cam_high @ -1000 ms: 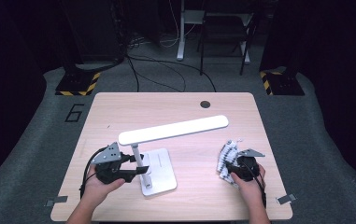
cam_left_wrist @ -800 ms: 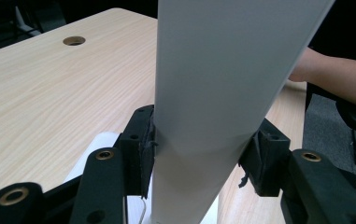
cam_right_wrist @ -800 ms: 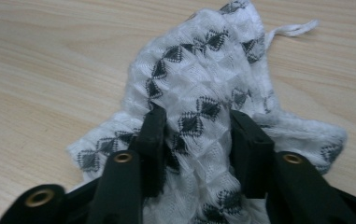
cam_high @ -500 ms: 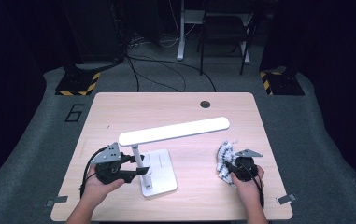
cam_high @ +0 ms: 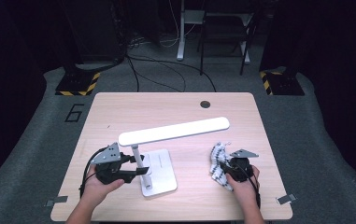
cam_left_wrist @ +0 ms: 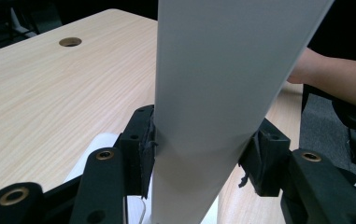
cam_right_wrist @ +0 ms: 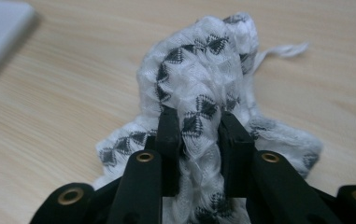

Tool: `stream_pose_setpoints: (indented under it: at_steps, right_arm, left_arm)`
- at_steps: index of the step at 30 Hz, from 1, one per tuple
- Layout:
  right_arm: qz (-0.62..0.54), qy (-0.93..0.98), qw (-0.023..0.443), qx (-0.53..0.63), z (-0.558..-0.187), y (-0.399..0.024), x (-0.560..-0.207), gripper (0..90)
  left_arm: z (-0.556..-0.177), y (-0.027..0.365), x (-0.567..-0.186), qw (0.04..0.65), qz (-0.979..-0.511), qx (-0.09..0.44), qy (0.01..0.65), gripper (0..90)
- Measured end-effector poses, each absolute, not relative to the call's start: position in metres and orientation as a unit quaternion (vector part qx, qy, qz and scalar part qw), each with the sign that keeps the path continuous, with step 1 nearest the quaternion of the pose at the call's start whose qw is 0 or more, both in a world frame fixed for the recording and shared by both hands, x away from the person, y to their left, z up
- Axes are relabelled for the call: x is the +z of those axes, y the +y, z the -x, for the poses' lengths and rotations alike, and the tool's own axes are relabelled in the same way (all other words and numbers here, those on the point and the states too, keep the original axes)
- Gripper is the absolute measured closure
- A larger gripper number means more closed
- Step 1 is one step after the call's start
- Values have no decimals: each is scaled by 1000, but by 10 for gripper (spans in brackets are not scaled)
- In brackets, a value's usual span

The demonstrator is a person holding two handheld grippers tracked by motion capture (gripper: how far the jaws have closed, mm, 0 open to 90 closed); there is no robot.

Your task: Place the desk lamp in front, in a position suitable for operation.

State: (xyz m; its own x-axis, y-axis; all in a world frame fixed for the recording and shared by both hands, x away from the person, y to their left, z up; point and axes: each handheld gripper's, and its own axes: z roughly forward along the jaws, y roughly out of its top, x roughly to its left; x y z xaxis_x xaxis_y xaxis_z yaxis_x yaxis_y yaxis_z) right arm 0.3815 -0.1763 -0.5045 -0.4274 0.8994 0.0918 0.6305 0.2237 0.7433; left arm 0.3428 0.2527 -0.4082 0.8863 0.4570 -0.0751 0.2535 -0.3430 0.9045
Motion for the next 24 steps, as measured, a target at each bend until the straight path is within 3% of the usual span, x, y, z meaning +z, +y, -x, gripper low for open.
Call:
stream_pose_setpoints:
  at_steps: [7,13,17,20,24]
  right_arm:
    - [-413,759,204,460,-358,-146,-477,745]
    - [-355,783,135,493,-347,-98,-476,742]
    - [-315,811,114,480,-344,-67,-484,715]
    - [-294,863,96,400,-348,-38,-505,571]
    - [-298,865,72,398,-350,-33,-508,430]
  left_arm:
    - [-341,250,-409,533,-814,93,212,509]
    - [-339,247,-409,535,-817,82,199,509]
    - [-339,245,-409,535,-819,76,194,508]
    - [-338,245,-409,537,-817,78,197,507]
    - [-338,245,-410,540,-814,76,203,504]
